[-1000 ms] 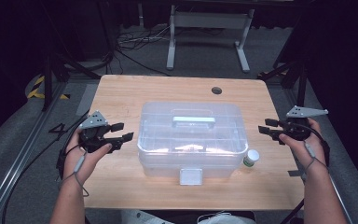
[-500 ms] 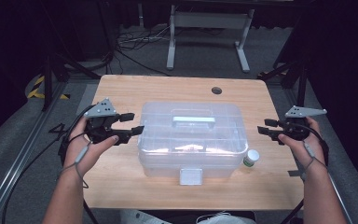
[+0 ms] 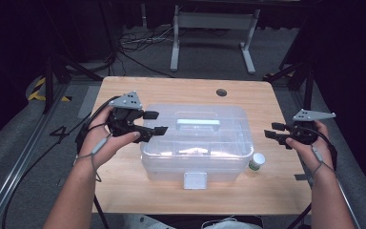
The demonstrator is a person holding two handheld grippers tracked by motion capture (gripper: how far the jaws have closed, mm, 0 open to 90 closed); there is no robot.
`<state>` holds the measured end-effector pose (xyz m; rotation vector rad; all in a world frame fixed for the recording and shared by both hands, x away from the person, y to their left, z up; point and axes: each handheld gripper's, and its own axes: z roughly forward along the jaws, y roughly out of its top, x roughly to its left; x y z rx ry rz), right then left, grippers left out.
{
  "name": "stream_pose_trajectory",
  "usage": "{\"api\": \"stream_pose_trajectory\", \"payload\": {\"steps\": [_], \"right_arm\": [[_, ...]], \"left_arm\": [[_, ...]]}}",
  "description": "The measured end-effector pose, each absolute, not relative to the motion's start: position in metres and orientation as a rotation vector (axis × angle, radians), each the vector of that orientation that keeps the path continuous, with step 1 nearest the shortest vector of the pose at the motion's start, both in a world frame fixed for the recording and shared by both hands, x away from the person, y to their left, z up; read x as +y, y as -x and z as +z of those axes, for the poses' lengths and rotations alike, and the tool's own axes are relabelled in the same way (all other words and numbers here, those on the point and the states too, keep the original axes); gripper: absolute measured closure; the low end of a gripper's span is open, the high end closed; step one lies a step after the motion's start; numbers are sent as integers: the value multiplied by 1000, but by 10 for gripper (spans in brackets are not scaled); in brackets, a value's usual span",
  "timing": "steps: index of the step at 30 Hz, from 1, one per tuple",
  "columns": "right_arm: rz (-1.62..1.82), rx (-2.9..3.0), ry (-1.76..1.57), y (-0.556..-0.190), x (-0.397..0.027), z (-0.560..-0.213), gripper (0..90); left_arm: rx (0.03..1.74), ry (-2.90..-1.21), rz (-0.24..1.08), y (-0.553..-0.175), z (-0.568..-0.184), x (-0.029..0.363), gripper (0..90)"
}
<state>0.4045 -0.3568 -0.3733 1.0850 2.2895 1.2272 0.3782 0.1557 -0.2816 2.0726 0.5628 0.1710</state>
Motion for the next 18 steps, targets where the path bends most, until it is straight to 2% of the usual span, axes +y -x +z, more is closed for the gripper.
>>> {"api": "stream_pose_trajectory", "payload": {"steps": [18], "right_arm": [[1216,2308,-1074,-404,-354,-375,498]], "left_arm": [[447,-2173,183,-402,-290,111,398]]}}
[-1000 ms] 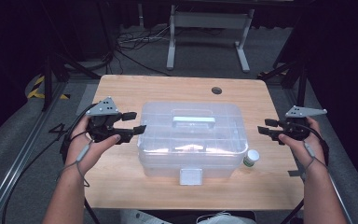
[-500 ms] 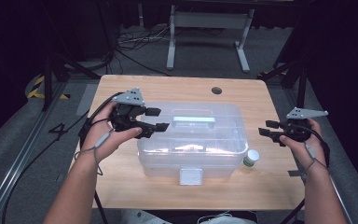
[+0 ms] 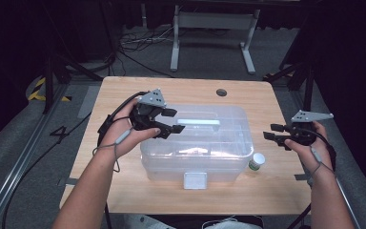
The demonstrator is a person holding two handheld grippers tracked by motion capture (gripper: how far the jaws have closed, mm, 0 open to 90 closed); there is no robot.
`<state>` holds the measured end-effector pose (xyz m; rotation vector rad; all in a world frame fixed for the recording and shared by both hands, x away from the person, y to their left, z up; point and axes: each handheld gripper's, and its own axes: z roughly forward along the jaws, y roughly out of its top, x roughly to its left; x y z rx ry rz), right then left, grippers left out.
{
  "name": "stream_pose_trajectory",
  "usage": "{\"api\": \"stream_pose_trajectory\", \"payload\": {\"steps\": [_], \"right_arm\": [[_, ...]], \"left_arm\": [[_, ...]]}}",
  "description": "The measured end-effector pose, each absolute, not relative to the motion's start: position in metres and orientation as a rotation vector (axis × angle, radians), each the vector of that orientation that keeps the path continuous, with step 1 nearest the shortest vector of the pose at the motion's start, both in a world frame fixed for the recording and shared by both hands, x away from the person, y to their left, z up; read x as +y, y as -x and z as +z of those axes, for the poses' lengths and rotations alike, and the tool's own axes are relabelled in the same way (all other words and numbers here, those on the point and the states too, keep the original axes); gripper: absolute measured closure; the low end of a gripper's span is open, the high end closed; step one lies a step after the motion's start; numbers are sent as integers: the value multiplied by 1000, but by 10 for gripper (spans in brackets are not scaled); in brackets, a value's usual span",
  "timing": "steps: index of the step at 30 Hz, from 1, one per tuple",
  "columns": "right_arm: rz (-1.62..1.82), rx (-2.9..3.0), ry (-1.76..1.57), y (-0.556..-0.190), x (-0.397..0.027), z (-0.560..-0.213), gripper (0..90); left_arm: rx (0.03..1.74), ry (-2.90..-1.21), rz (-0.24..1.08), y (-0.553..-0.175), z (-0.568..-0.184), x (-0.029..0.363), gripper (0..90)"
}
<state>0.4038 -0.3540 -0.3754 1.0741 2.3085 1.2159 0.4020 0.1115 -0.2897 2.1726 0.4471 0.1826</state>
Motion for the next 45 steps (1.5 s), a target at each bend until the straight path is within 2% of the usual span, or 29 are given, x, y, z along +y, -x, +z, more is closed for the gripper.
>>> {"api": "stream_pose_trajectory", "payload": {"steps": [13,21,26,39,45], "right_arm": [[1213,2324,-1062,-404,-352,-376,495],[1212,2325,-1052,-403,-351,-376,491],[1210,2329,-1045,-404,-351,-376,489],[1211,2335,-1038,-403,-351,-376,491],[1225,2312,-1024,-400,-352,-374,565]], "left_arm": [[403,-2207,172,-410,-299,93,435],[418,-2265,151,-410,-301,89,608],[457,-2284,176,-410,-299,90,688],[459,-2333,215,-410,-293,85,707],[473,-2370,201,-413,-288,82,709]]}}
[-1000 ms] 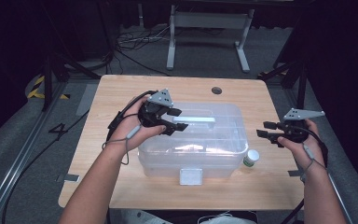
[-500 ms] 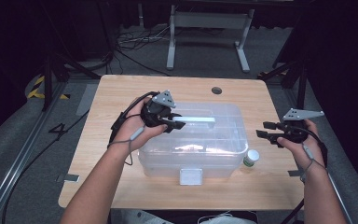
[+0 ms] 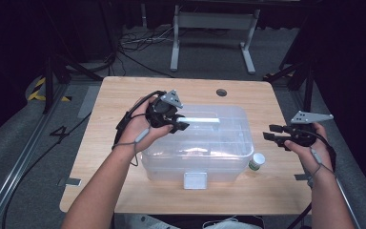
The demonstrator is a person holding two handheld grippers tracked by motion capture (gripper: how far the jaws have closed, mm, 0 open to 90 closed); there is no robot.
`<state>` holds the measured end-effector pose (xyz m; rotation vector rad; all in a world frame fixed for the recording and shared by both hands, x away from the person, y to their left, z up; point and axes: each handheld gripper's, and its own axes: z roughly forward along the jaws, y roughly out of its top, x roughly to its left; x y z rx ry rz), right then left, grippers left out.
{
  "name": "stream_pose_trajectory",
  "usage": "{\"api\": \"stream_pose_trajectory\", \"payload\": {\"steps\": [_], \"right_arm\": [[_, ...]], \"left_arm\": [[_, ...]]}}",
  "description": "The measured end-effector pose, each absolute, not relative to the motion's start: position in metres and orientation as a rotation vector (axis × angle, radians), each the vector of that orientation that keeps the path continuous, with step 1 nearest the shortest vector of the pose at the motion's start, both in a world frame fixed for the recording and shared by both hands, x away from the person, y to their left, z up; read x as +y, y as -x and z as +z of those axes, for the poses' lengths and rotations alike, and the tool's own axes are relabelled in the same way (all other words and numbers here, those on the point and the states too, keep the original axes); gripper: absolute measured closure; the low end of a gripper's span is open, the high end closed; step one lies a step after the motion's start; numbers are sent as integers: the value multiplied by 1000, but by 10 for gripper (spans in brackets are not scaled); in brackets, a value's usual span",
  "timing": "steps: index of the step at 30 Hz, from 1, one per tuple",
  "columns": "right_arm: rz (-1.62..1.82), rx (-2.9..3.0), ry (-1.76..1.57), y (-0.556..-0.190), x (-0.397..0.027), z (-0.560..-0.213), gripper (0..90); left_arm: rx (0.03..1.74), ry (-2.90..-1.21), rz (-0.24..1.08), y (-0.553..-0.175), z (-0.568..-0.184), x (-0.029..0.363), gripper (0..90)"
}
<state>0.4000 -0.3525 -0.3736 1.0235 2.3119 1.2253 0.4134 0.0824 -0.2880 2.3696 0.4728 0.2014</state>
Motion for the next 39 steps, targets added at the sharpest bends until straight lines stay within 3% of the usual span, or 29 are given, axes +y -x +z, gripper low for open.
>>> {"api": "stream_pose_trajectory", "payload": {"steps": [21,30,39], "right_arm": [[1242,2279,-1010,-384,-361,-371,629],[1262,2310,-1014,-377,-360,-373,769],[1277,2351,-965,-373,-357,-374,820]], "left_arm": [[503,-2377,198,-440,-266,81,711],[523,-2374,186,-452,-260,81,709],[525,-2370,199,-459,-255,81,707]]}}
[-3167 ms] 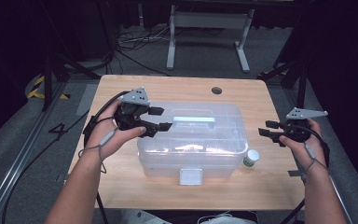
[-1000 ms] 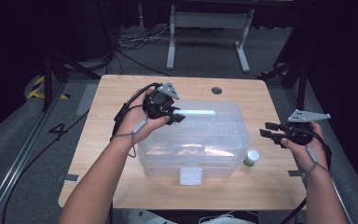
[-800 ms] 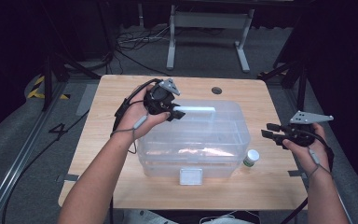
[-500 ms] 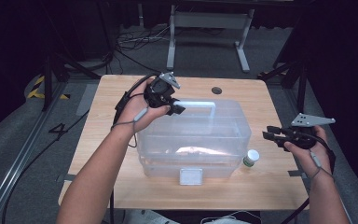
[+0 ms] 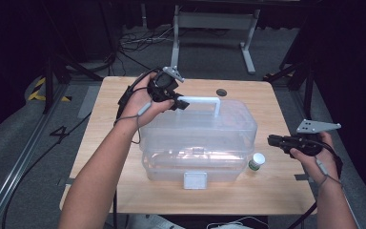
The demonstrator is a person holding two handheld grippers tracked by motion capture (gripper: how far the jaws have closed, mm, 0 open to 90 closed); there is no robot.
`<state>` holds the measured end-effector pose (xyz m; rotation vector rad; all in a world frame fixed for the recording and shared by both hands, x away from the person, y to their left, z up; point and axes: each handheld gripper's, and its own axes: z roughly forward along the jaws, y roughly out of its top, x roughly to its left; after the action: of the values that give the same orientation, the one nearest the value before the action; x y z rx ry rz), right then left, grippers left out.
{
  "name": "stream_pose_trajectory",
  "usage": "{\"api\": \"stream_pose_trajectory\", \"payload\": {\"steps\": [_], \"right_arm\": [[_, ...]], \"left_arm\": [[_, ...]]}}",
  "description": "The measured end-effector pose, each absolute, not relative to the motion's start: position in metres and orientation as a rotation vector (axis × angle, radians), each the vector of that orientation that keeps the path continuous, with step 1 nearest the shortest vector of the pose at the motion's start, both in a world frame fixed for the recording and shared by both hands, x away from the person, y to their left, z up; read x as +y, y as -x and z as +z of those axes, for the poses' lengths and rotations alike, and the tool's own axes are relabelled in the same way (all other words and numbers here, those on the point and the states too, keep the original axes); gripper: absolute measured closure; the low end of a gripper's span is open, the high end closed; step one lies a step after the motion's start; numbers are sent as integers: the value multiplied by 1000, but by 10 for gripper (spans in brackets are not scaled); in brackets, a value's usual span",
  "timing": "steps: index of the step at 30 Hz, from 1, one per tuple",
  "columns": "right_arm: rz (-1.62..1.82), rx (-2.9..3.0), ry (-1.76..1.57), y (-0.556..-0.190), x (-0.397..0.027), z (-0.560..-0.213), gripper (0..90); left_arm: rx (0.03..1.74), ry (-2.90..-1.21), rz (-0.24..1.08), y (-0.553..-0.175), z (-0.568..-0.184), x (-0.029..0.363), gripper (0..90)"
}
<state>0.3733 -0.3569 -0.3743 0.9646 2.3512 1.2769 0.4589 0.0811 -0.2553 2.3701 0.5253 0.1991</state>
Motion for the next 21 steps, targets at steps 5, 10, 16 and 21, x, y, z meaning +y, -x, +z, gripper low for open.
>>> {"api": "stream_pose_trajectory", "payload": {"steps": [5,10,16,21], "right_arm": [[1276,2362,-933,-371,-354,-373,829],[1278,2374,-916,-369,-351,-373,854],[1360,2404,-793,-363,-344,-369,900],[1428,2473,-708,-359,-335,-369,900]], "left_arm": [[527,-2372,204,-461,-254,82,706],[531,-2370,208,-462,-253,82,704],[534,-2373,207,-463,-251,83,702],[539,-2382,214,-462,-248,83,702]]}}
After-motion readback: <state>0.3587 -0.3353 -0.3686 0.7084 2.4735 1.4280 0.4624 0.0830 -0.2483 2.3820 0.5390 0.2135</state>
